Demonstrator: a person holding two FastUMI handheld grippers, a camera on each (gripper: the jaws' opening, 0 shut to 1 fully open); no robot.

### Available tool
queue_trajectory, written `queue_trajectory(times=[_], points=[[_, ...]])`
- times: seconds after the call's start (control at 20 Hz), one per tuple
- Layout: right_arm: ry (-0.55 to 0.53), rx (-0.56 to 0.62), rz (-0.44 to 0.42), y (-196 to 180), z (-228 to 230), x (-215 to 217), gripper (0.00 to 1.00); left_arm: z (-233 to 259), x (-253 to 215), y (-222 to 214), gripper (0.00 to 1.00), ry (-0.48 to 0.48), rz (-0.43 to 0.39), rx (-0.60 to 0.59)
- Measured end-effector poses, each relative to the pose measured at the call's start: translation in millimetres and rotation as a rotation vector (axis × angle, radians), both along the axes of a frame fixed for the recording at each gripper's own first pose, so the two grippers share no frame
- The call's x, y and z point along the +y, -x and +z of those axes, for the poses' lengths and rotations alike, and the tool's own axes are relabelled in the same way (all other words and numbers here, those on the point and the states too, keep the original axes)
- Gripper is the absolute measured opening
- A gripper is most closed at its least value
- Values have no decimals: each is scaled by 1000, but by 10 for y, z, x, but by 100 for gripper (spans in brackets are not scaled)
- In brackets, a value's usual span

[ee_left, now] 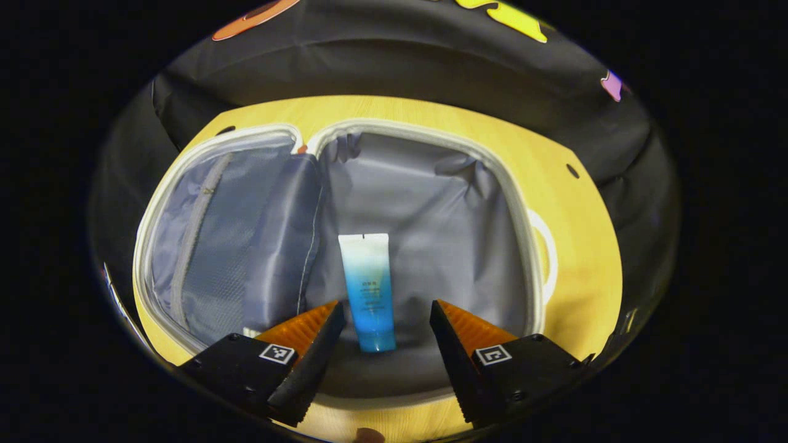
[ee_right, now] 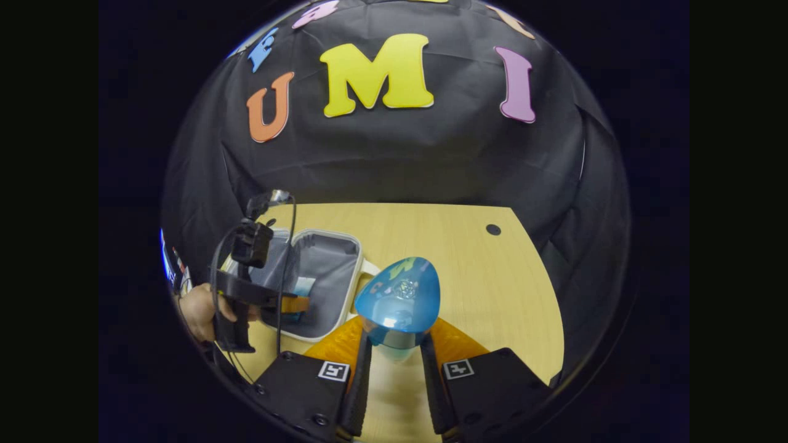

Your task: First open the suitcase, pack the skin care products into it, and then close the suitcase.

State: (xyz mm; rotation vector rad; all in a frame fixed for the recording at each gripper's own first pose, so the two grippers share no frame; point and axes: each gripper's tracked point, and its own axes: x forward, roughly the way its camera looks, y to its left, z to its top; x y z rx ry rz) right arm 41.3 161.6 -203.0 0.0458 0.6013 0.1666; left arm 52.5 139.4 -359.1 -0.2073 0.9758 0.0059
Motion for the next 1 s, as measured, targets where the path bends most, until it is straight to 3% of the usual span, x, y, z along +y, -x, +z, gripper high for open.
queue_trajectory(times=[0.3,0.55,0.75,1.0], points=[[-29,-6,94,-339,-9,803,38,1025,423,344,92,-123,-28,-292],[-57,83,148,-482,-510,1519,39,1955,833,712,92,-154,19,-572],[-18,208,128,-481,-1031,1736,39,2707,1223,994,92,-160,84,-791],[30,263,111,-498,-1316,1835,39,3184,1542,1198,91,-121,138,-926]])
